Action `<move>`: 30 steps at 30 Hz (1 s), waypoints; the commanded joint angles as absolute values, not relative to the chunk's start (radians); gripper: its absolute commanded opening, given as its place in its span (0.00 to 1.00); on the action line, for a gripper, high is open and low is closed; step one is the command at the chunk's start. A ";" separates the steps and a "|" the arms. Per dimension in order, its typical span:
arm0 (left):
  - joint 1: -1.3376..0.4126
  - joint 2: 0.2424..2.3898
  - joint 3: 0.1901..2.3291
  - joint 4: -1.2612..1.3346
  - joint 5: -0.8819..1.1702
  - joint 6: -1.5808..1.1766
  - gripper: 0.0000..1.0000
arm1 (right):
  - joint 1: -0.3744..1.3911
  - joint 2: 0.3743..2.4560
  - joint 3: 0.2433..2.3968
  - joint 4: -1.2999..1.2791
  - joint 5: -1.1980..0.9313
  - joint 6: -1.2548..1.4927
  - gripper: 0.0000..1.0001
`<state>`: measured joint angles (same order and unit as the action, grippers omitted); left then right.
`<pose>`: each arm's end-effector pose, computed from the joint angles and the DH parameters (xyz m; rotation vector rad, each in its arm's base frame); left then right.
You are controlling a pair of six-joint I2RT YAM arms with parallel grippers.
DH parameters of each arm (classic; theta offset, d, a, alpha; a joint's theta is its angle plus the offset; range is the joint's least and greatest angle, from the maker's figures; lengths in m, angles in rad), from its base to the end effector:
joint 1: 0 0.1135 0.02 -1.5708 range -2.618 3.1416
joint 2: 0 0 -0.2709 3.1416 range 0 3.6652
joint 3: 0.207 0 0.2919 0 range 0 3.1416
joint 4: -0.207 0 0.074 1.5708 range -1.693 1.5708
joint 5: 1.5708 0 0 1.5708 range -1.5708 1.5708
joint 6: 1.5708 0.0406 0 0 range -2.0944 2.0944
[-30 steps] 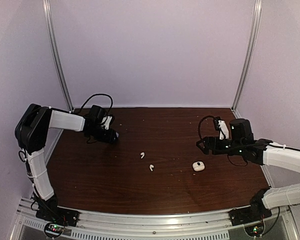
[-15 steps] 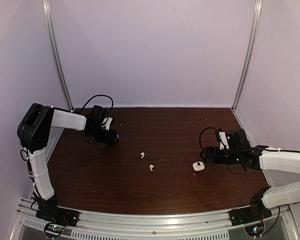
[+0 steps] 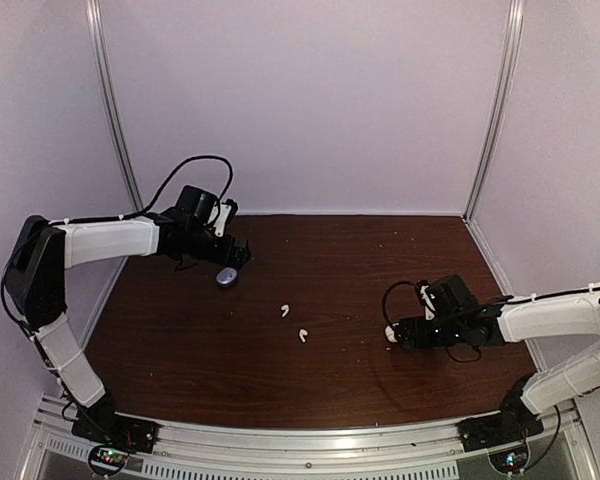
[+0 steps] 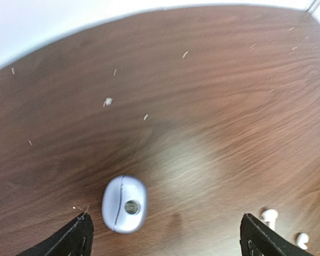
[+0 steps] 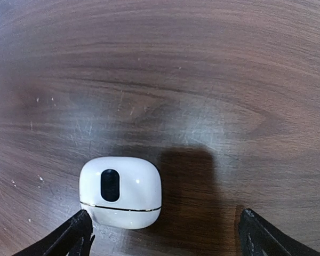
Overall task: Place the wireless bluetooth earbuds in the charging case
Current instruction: Place the charging case with the earbuds at the center of the board, then pick up the charging case from the center of the board.
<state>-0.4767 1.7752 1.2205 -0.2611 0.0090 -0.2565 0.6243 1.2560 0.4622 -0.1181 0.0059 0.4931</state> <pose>0.3801 -0.1967 0.1958 0.2698 2.4014 -0.3536 0.2025 0.1456 0.1189 -0.1641 2.5371 0.4544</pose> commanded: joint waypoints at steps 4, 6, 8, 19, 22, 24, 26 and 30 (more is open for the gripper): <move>-0.506 1.537 1.151 -0.141 -0.079 -0.271 0.98 | 0.698 1.362 0.522 -0.110 0.084 0.444 0.94; -0.506 1.475 1.106 -0.095 -0.078 -0.278 0.98 | 0.713 1.383 0.531 -0.100 0.084 0.434 0.93; -0.506 1.418 1.063 -0.044 -0.077 -0.287 0.98 | 0.721 1.402 0.540 -0.096 0.088 0.426 0.92; -0.506 1.350 1.052 -0.084 -0.027 -0.285 0.98 | 0.726 1.483 0.603 -0.094 0.117 0.405 0.83; -0.506 1.341 1.036 -0.084 -0.013 -0.275 0.98 | 0.727 1.496 0.603 -0.080 0.098 0.388 0.79; -0.506 1.332 1.023 -0.082 0.000 -0.270 0.98 | 0.727 1.494 0.602 -0.073 0.088 0.374 0.75; -0.506 1.315 0.997 -0.063 0.057 -0.273 0.98 | 0.727 1.489 0.603 -0.066 0.069 0.356 0.70; -0.506 1.287 0.963 -0.056 0.108 -0.281 0.98 | 0.726 1.491 0.615 -0.047 0.008 0.311 0.59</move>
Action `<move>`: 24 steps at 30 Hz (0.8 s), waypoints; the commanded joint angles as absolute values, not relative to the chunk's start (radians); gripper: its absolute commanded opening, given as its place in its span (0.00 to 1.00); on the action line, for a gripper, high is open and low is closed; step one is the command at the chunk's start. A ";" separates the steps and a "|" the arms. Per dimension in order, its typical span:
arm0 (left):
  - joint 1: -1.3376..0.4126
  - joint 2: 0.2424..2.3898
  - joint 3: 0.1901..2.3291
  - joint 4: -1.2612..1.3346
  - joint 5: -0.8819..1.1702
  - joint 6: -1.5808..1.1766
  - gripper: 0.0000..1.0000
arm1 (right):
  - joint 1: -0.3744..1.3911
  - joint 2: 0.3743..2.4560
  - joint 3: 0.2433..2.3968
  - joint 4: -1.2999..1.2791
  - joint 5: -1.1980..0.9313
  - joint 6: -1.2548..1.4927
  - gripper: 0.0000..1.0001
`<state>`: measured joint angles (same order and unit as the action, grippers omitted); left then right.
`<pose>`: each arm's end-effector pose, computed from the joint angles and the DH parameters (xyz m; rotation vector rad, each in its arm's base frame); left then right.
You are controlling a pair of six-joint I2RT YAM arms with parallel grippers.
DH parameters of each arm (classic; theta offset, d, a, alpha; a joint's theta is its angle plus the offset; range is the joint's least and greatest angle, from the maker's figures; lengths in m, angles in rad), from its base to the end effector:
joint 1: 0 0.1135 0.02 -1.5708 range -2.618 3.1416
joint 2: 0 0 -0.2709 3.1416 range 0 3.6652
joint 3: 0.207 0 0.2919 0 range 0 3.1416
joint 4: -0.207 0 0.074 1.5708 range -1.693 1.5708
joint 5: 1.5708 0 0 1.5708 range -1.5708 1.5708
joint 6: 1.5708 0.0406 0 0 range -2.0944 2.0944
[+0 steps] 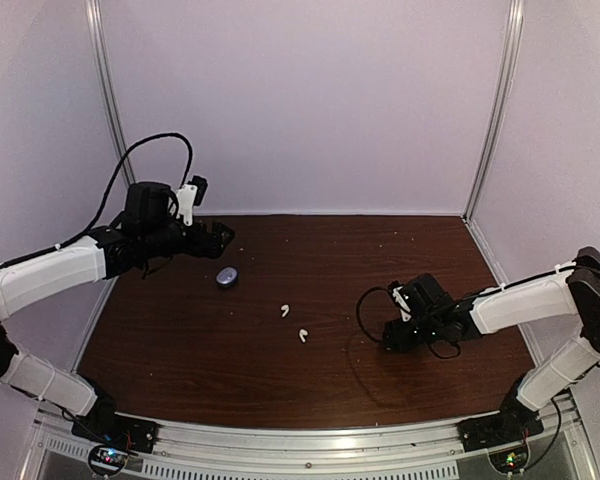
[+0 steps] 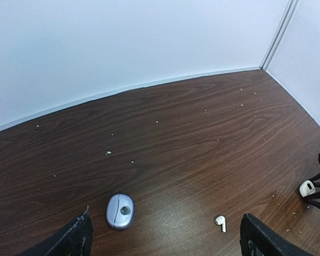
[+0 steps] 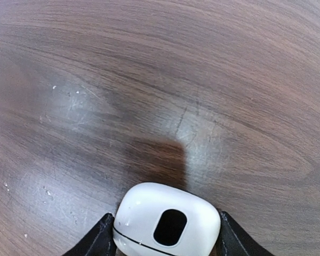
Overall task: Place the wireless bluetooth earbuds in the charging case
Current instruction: Pick up the charging case from the center of the board.
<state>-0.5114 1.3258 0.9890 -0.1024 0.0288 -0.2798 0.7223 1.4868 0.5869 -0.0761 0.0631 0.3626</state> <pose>0.3024 -0.1711 0.2898 0.2555 2.0344 -0.5290 0.2163 0.1872 0.1021 -0.4369 2.5429 0.3385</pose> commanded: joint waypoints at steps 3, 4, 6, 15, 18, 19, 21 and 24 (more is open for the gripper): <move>-0.506 1.281 0.953 -0.072 0.148 -0.296 0.98 | 0.727 1.494 0.636 -0.045 -0.040 0.269 0.54; -0.506 1.281 0.947 -0.072 0.165 -0.308 0.98 | 0.728 1.490 0.645 -0.045 -0.060 0.250 0.54; -0.506 1.278 0.925 -0.063 0.236 -0.328 0.98 | 0.736 1.473 0.665 -0.046 -0.102 0.208 0.53; -0.542 1.244 0.818 -0.084 0.574 -0.394 0.97 | 0.930 1.303 0.760 -0.054 -0.293 -0.026 0.52; -0.567 1.206 0.789 -0.122 0.679 -0.396 0.94 | 1.013 1.259 0.784 -0.073 -0.300 -0.070 0.52; -0.569 1.195 0.779 -0.118 0.730 -0.408 0.93 | 1.038 1.248 0.796 -0.079 -0.298 -0.087 0.53; -0.579 1.185 0.767 -0.102 0.828 -0.436 0.89 | 1.102 1.239 0.829 -0.112 -0.285 -0.118 0.52; -0.621 1.190 0.786 -0.100 0.924 -0.459 0.85 | 1.177 1.244 0.888 -0.181 -0.238 -0.168 0.52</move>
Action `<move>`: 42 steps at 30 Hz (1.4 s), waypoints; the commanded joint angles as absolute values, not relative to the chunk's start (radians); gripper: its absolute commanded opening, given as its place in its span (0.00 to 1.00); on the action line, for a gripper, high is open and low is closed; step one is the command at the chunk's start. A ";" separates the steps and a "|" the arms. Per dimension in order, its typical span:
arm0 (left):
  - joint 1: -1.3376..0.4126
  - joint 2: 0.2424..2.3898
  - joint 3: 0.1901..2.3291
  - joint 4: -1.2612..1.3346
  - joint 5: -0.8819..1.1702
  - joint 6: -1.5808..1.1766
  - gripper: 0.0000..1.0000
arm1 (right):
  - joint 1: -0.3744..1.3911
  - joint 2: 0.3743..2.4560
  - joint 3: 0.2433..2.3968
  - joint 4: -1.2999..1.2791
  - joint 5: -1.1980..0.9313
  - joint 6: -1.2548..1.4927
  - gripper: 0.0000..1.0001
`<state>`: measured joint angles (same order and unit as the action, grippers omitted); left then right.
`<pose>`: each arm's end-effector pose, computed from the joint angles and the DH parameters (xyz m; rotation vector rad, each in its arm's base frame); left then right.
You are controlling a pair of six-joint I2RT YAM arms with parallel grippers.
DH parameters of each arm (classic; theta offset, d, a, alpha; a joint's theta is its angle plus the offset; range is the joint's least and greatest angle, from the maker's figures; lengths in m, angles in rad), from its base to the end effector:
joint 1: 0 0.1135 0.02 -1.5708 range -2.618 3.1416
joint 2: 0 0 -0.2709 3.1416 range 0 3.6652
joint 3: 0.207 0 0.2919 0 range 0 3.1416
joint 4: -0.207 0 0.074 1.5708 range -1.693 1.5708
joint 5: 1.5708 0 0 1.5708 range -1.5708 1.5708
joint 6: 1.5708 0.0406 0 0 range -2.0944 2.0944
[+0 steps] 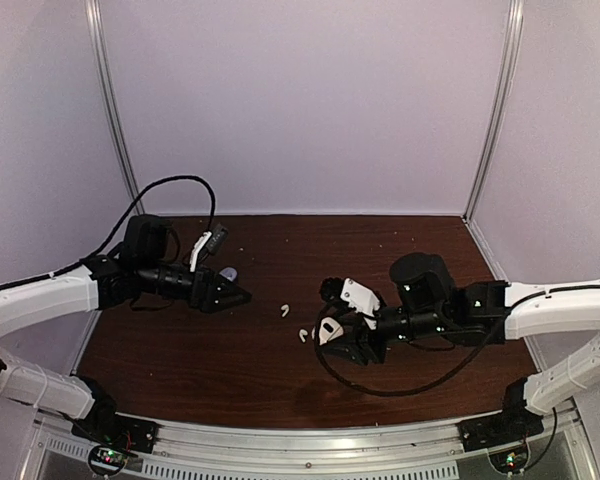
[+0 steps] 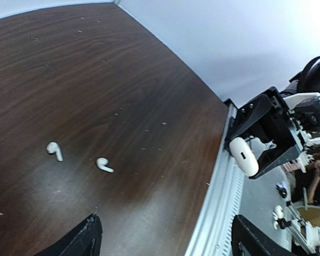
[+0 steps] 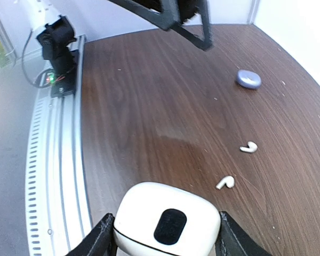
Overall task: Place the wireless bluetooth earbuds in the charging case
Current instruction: Pick up the charging case from the center of the board, then pass from the right arm to the left
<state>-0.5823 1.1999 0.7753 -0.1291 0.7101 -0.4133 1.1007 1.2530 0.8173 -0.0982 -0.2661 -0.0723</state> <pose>0.2326 -0.1849 0.2479 0.6454 2.1760 -1.3158 0.1341 0.2875 0.2471 -1.3623 1.7455 0.8768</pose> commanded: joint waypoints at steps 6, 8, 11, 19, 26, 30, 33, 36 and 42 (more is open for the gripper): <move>-0.690 1.260 0.855 -0.192 0.987 -0.425 0.75 | 1.292 1.281 0.982 -0.305 -0.149 -0.238 0.50; -0.724 1.279 0.873 -0.196 1.017 -0.423 0.73 | 1.323 1.301 1.010 -0.343 -0.105 -0.257 0.50; -0.779 1.308 0.895 -0.184 1.072 -0.425 0.72 | 1.367 1.333 1.038 -0.397 -0.062 -0.283 0.48; -0.894 1.409 0.948 -0.181 1.078 -0.433 0.72 | 1.433 1.383 1.080 -0.423 0.020 -0.302 0.45; -0.958 1.496 1.020 -0.236 1.024 -0.398 0.68 | 1.464 1.381 1.111 -0.432 0.062 -0.314 0.45; -0.980 1.531 1.051 -0.250 1.033 -0.385 0.62 | 1.476 1.395 1.125 -0.444 0.072 -0.326 0.44; -0.997 1.560 1.078 -0.293 1.033 -0.354 0.57 | 1.480 1.407 1.130 -0.450 0.091 -0.332 0.44; -1.006 1.580 1.088 -0.317 1.034 -0.339 0.53 | 1.482 1.415 1.132 -0.453 0.101 -0.332 0.44; -1.011 1.597 1.087 -0.316 1.048 -0.334 0.46 | 1.485 1.420 1.137 -0.457 0.125 -0.329 0.43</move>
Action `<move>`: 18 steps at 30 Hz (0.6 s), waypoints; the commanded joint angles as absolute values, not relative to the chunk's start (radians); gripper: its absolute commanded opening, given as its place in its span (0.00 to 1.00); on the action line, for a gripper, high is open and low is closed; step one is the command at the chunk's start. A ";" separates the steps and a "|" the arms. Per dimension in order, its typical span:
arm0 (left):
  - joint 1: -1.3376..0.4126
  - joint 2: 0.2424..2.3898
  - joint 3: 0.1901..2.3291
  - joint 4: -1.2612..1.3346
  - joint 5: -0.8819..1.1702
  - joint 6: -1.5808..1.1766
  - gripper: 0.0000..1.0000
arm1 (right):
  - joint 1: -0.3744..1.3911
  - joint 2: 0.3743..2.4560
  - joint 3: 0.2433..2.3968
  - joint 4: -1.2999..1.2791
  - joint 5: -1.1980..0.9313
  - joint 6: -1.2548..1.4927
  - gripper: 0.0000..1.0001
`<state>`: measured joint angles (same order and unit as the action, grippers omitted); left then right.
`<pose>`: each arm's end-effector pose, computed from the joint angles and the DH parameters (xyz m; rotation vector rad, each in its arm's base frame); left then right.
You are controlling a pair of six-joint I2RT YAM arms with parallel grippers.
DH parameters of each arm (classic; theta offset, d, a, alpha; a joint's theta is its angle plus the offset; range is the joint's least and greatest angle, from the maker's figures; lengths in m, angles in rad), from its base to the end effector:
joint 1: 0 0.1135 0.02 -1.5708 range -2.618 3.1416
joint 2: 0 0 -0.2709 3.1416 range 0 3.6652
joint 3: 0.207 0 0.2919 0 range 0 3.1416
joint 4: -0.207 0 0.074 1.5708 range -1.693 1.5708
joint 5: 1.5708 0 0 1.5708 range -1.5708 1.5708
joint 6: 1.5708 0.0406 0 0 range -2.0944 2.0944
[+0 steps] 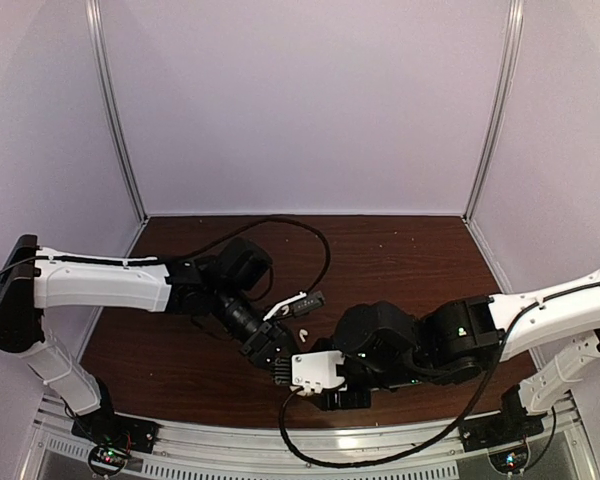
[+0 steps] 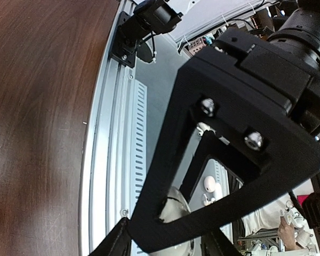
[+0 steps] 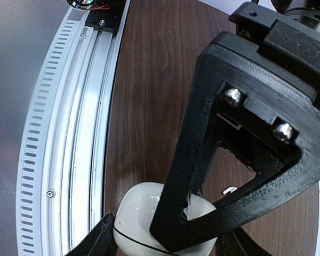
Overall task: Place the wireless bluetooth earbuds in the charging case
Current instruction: Pass from the right arm to the left
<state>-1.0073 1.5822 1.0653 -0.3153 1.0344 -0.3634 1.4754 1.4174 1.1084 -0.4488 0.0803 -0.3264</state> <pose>0.1654 -0.3271 0.2253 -1.2975 -2.1711 1.6930 0.0368 0.3502 0.2728 -1.8365 1.5071 0.4756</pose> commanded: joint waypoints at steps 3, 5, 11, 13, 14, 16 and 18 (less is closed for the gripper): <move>-1.012 1.603 1.091 -0.317 1.053 -0.331 0.40 | 1.485 1.419 1.135 -0.458 0.141 -0.329 0.43; -1.012 1.606 1.098 -0.316 1.057 -0.331 0.37 | 1.485 1.418 1.134 -0.458 0.154 -0.328 0.43; -1.011 1.580 1.100 -0.245 1.033 -0.359 0.23 | 1.485 1.402 1.115 -0.427 0.244 -0.307 0.49; -1.012 1.575 1.103 -0.234 1.017 -0.363 0.19 | 1.485 1.386 1.105 -0.413 0.269 -0.297 0.55; -1.011 1.573 1.103 -0.227 1.011 -0.365 0.17 | 1.485 1.375 1.098 -0.403 0.281 -0.290 0.63; -1.010 1.566 1.099 -0.207 0.996 -0.374 0.14 | 1.485 1.343 1.083 -0.376 0.296 -0.278 0.76; -1.009 1.550 1.083 -0.168 0.987 -0.397 0.10 | 1.485 1.295 1.062 -0.338 0.306 -0.268 0.88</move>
